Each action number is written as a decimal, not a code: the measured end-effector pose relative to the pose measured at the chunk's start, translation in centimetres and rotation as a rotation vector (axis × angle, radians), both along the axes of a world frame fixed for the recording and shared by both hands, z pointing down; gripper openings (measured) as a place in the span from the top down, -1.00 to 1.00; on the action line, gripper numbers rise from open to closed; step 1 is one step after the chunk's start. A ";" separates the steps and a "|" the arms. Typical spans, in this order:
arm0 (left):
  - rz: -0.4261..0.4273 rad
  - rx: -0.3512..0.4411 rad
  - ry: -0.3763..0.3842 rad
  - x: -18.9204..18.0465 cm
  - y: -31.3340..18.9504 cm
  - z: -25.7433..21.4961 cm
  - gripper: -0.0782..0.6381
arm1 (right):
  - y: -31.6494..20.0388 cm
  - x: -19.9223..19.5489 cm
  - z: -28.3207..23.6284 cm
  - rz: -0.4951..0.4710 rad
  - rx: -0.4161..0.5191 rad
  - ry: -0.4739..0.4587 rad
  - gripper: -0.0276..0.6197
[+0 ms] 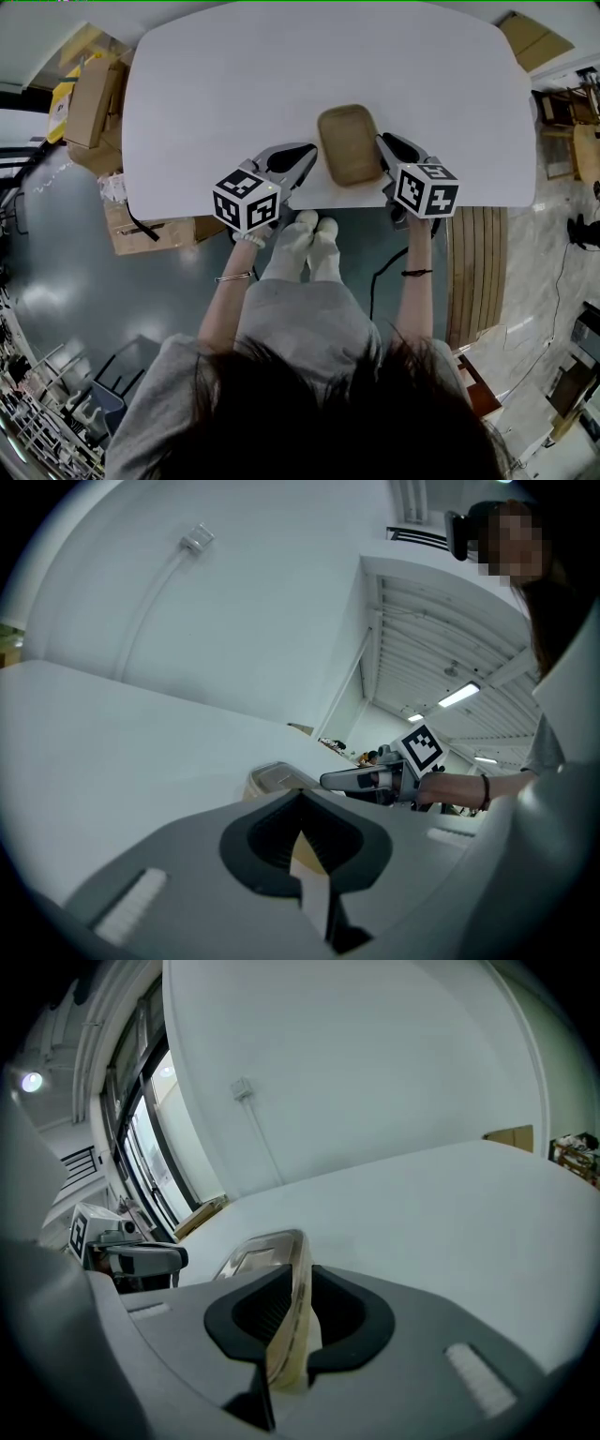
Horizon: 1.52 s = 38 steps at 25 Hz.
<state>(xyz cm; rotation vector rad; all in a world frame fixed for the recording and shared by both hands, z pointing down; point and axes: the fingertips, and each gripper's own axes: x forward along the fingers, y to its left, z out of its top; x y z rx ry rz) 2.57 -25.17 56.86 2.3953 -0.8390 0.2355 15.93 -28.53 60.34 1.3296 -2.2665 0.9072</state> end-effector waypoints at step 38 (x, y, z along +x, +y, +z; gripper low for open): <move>-0.019 0.067 0.045 -1.8 -0.7 -3.8 0.81 | -0.2 -1.1 -4.7 0.027 0.095 -0.015 0.81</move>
